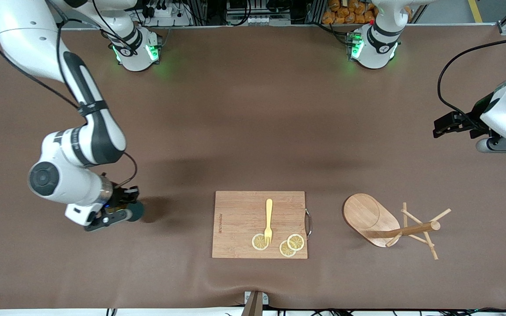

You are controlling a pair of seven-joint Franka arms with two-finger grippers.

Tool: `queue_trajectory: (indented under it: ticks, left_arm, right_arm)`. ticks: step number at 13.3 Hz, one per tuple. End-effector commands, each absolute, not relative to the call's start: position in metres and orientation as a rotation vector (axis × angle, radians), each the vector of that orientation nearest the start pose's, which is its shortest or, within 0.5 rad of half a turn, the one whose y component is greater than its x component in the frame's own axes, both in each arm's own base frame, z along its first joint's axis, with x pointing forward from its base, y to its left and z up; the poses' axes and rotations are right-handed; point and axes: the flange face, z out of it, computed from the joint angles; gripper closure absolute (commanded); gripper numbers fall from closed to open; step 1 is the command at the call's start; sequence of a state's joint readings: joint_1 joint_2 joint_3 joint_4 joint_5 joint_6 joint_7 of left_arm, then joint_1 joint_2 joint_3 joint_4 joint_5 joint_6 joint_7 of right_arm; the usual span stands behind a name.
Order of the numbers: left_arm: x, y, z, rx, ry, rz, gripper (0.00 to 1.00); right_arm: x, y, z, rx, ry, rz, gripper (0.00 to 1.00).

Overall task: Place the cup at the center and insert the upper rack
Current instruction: 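Carry the teal mug with the right gripper to the table center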

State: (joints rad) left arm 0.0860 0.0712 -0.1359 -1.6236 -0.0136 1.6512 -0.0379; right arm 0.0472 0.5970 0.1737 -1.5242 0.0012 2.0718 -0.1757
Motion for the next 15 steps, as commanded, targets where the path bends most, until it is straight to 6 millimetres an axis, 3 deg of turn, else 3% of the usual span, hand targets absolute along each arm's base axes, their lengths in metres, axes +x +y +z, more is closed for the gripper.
queue_trajectory:
  ticks: [1,3,5,9,15]
  left_arm:
    - [0.578,-0.026,0.573,-3.164,0.039,0.037,0.0]
    - [0.578,-0.027,0.573,-3.166,0.038,0.037,0.0]
    - [0.578,-0.026,0.574,-3.164,0.039,0.034,0.0]
    - [0.578,-0.026,0.572,-3.164,0.038,0.039,0.0]
    - [0.581,-0.025,0.568,-3.167,0.033,0.032,0.0]
  right_arm:
    - [0.672,0.18,0.321,-2.967,-0.641,0.071,1.0]
    - [0.658,0.226,0.328,-2.977,-0.617,0.07,1.0]
    - [0.634,0.285,0.335,-2.991,-0.579,0.071,1.0]
    - [0.58,0.381,0.334,-2.98,-0.678,0.099,1.0]
    - [0.483,0.493,0.328,-2.984,-0.786,0.18,1.0]
